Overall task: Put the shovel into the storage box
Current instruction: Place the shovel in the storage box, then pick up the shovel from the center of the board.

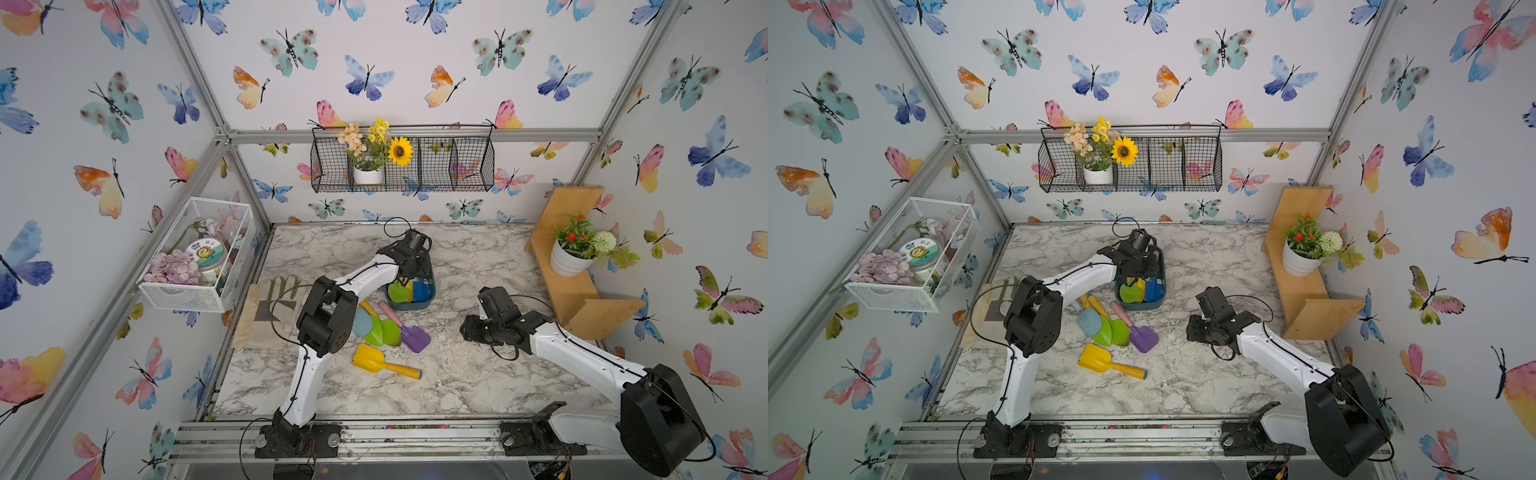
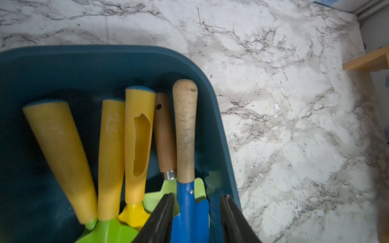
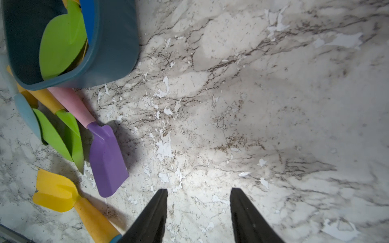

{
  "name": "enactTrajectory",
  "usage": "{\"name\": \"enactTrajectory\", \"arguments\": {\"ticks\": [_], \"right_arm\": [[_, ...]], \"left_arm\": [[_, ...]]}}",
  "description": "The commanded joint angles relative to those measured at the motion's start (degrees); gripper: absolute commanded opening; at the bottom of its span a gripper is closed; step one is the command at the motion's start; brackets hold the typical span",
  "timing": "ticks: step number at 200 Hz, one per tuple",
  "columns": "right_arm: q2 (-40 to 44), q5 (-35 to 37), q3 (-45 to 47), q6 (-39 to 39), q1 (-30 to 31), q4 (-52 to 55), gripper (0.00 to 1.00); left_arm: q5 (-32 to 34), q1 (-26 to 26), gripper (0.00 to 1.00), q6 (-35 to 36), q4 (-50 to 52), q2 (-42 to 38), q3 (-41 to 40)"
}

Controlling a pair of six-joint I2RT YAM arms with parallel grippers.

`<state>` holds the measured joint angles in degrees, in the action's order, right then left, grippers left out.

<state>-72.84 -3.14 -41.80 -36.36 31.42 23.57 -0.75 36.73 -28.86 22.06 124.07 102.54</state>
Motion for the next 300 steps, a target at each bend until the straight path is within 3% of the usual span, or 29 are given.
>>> {"name": "enactTrajectory", "arguments": {"ticks": [1,160,223,300], "right_arm": [[1.1,-1.3,-2.8,2.1,-0.4,0.6,0.53],[-3.0,-11.7,-8.6,7.6,1.1,-5.2,0.54],[-6.4,-12.7,-9.7,8.2,5.3,-6.7,0.54],[-8.6,-14.1,-9.6,8.5,6.1,-8.0,0.54]], "left_arm": [[-1.0,0.8,0.43,1.6,-0.2,-6.8,-3.0],[1.3,0.7,0.46,1.1,0.4,-40.5,-37.4],[-0.8,0.6,0.48,1.1,2.1,-49.9,-48.1],[-4.5,1.1,0.51,-2.6,2.6,-56.9,-58.2]]}}
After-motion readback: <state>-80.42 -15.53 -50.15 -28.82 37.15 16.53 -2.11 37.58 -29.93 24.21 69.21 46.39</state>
